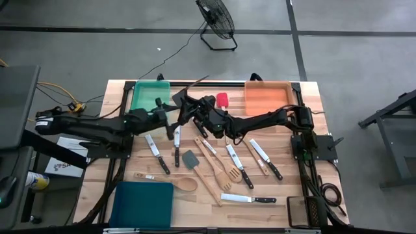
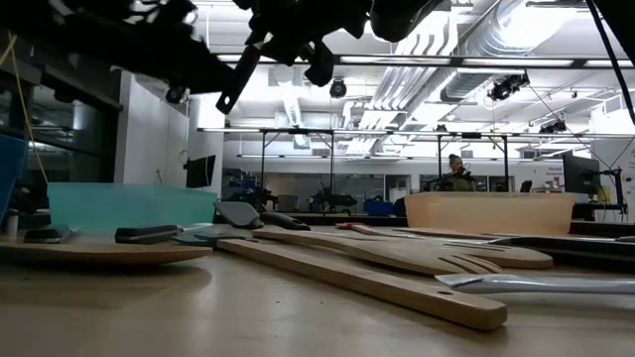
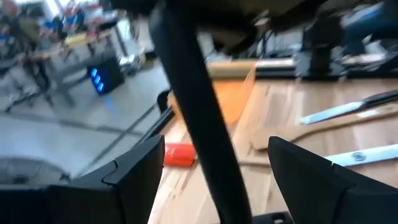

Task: Pick & Place Kitchen Items
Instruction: Put the black wide spatula into the blue green bin

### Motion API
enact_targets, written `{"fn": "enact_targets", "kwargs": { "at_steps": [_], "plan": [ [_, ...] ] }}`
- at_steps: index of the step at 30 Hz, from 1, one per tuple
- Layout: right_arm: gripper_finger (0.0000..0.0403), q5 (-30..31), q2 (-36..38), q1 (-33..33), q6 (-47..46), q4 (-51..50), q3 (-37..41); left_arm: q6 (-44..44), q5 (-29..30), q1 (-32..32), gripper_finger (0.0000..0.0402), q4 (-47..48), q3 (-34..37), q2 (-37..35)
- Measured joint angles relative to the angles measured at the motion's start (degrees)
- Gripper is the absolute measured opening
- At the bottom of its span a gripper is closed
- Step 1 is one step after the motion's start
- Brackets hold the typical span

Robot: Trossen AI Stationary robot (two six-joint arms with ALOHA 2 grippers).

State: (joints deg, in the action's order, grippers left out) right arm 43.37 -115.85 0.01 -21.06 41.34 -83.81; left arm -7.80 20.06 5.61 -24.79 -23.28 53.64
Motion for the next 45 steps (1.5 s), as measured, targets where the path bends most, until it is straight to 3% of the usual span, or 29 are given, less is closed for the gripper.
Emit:
{"fn": "enact_targets", "kwargs": {
  "at_steps": [7,18,25,34,38,45],
  "plan": [
    [0.0063,3.22,0.01,0.31,1.58,-1.09,0.04,7.56,1.57,0.00,0.0239,7.02,-3.72,4.44],
    [0.0063,6.39,0.02,0.76,3.13,-1.27,0.07,9.97,1.77,0.04,0.0047,9.31,-4.09,3.83],
    [0.0070,6.26,0.02,1.14,3.64,-1.46,0.09,10.00,1.10,0.02,0.0048,10.03,-4.09,3.79],
    [0.0165,6.59,0.15,2.62,6.34,-2.23,0.09,10.68,0.40,-0.04,0.0048,12.74,-4.05,3.43],
    [0.0186,8.74,0.92,3.59,6.32,-5.88,0.09,11.01,4.14,0.00,0.0048,16.92,-4.01,0.54],
    [0.0200,12.77,3.82,5.41,5.84,-14.71,0.09,11.89,12.72,0.02,0.0048,28.43,-3.96,-10.65]
  ]
}}
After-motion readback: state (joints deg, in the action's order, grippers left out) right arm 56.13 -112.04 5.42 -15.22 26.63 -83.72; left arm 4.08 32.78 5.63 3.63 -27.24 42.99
